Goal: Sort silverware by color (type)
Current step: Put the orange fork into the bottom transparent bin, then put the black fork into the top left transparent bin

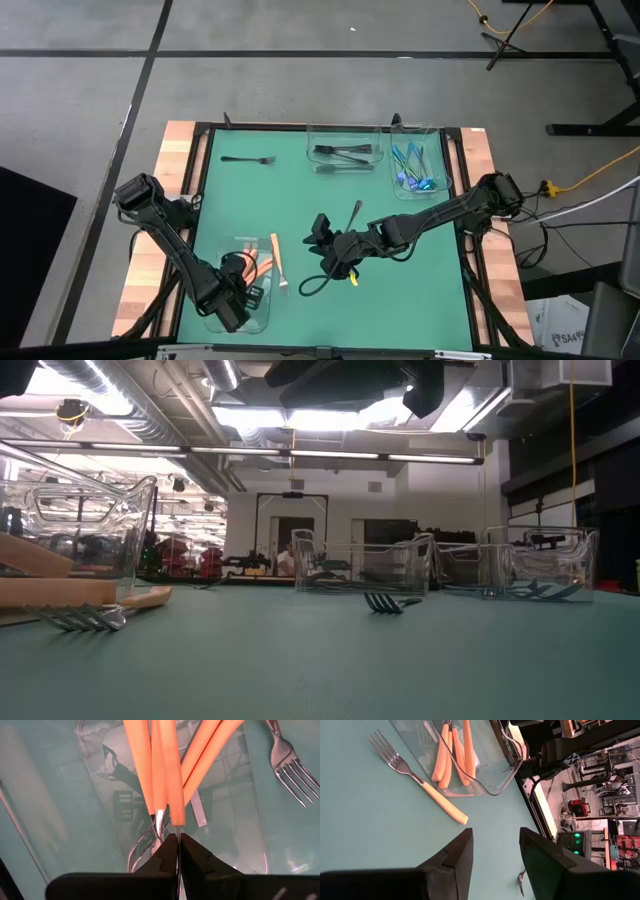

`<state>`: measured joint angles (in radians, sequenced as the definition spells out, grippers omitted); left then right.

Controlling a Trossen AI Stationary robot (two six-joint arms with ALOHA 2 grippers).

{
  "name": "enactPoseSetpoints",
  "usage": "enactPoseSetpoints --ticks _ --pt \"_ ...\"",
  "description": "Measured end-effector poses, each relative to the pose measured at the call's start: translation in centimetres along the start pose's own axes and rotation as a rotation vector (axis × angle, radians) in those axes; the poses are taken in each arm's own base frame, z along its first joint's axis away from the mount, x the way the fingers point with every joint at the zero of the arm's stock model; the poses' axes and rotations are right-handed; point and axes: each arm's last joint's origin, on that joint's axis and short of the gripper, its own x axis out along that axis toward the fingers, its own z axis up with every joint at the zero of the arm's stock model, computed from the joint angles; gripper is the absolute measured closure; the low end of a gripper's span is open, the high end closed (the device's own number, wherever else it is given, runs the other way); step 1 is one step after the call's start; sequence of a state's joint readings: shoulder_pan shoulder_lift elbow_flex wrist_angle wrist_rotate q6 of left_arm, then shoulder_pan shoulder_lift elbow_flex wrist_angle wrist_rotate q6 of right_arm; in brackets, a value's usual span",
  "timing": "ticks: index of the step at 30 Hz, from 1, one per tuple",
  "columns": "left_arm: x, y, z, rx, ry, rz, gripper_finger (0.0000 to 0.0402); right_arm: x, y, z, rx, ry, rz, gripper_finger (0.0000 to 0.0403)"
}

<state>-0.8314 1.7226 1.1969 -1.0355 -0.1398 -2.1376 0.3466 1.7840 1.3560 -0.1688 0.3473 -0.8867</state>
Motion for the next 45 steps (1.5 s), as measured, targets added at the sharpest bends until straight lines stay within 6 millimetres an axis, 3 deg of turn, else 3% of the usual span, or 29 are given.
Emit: enactPoseSetpoints --ticks 24,35,45 --pt "-0.01 0.00 0.00 -0.002 0.001 -0.001 0.0396 0.00 0.00 0.00 0.000 0.001 -0.001 0.0249" --pt "-0.01 0.00 0.00 -0.003 0.001 -0.001 0.0340 0.00 0.07 -0.07 -0.004 0.008 0.006 0.0249" --pt "-0.01 0.00 0.00 -0.003 0.001 -0.001 0.0334 0.00 0.11 -0.10 -0.006 0.012 0.009 0.0249"
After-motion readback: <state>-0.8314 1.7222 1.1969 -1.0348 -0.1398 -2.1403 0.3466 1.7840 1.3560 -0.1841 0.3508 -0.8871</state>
